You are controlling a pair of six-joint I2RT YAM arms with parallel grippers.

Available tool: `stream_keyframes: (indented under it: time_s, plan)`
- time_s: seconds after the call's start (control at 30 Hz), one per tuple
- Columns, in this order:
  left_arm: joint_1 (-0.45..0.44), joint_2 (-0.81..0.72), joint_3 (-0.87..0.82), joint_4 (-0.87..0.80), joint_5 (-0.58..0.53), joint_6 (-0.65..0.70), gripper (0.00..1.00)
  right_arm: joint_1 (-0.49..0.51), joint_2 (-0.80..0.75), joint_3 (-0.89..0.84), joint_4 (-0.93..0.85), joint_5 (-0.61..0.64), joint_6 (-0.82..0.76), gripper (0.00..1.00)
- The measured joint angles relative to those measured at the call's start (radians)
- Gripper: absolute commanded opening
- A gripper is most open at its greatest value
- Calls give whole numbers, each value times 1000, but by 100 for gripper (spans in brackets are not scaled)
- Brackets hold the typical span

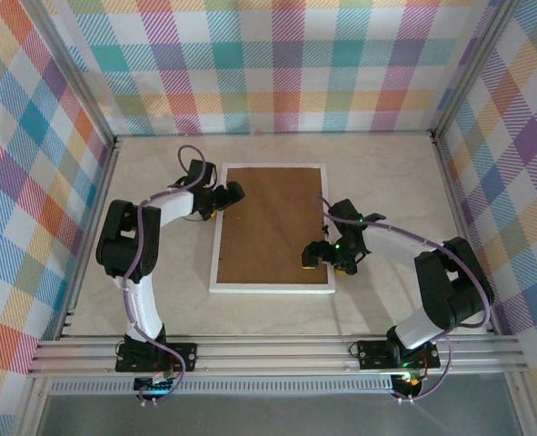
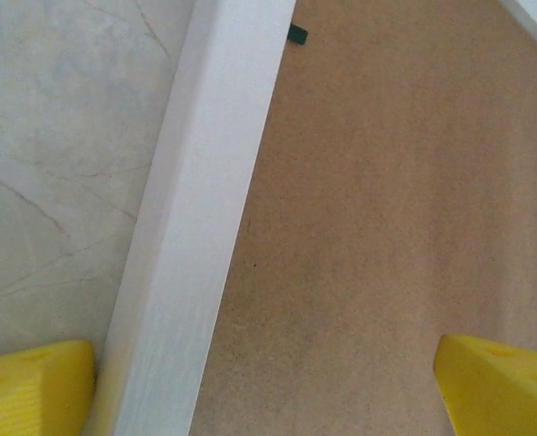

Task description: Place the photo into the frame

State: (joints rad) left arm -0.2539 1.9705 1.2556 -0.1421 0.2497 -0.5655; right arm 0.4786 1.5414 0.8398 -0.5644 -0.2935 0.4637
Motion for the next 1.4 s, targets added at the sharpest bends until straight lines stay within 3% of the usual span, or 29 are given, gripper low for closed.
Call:
stream_keyframes:
  time_s: [0.27,0.37,0.6,0.73,0.9,1.1,1.27,1.4]
  plan:
    - [-45,206,281,56,60,9,95,78,-7,-26,50,-68,107,93]
    - [-58,259,398,-1,66,41,95,92,-7,-27,68,-81,124,97]
    - [-51,245,566,-204,-22,82,96,25,-7,100,2,77,24,99]
    - [-10,127,453,-250,-69,84,96,-84,34,235,-4,156,-49,99]
    - [14,-135,181,-245,-83,72,96,-209,243,499,13,233,-126,99]
    - [-30,-433,-165,-238,-87,-6,96,-293,560,882,-2,309,-180,99]
    - [-93,-609,-341,-301,-136,-91,98,-337,806,1213,-70,323,-208,99]
    - [-141,-684,-414,-304,-139,-174,98,-358,896,1293,-91,293,-245,99]
